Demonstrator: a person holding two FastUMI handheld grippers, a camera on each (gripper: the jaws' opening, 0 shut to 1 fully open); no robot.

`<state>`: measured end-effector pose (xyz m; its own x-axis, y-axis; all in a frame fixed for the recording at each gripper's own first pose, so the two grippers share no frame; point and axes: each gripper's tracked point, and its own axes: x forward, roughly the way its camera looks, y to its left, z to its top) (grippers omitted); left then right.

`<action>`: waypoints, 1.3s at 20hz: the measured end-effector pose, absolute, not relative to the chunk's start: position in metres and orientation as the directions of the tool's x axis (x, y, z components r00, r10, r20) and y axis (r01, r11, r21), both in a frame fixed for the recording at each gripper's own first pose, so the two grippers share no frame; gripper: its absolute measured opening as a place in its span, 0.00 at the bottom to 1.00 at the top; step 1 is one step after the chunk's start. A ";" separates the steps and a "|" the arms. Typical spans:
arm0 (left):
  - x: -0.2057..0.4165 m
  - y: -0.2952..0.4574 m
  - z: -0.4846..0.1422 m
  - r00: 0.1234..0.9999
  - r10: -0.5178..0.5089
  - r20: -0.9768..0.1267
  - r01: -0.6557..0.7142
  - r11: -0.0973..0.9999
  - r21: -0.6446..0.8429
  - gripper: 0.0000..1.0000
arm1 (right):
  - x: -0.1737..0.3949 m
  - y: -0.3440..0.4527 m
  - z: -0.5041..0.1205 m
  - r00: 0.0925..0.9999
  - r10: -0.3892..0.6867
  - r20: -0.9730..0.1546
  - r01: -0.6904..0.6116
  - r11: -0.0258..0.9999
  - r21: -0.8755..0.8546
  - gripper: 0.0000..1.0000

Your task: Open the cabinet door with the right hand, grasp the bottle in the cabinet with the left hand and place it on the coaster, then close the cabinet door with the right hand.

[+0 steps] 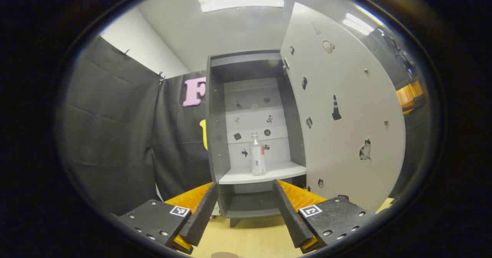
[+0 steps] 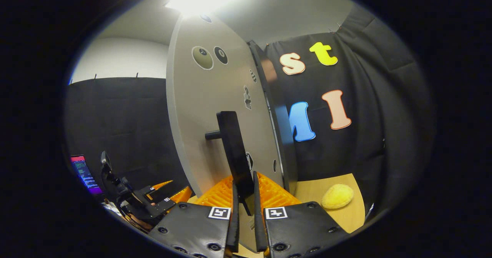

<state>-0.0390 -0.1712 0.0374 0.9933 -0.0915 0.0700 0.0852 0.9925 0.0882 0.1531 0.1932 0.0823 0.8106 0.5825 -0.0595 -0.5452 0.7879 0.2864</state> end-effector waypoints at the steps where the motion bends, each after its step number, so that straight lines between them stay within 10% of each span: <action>1: -0.039 -0.174 0.040 0.994 -0.085 0.073 0.078 0.992 0.095 0.85 | 0.150 0.191 0.082 0.797 0.601 -0.057 -0.565 0.776 0.281 0.18; 9: -0.014 -0.196 0.077 0.992 -0.078 0.095 0.070 0.994 0.084 0.87 | 0.159 0.142 0.061 0.857 0.505 -0.102 -0.472 0.849 0.237 0.29; 11: 0.017 -0.204 0.082 0.990 -0.098 0.097 0.092 0.994 0.066 0.85 | 0.169 0.127 0.057 0.900 0.422 -0.112 -0.390 0.892 0.229 1.00; 26: 0.212 -0.223 0.062 0.963 -0.267 0.036 0.268 0.963 -0.035 0.87 | 0.207 0.066 0.026 0.978 0.007 -0.208 0.019 0.992 0.125 0.98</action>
<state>0.2120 -0.2230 0.0617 0.9631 -0.2667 0.0355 0.2679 0.9628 -0.0352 0.2074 0.0657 0.0255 0.9782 0.0073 -0.2075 0.0190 0.9920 0.1245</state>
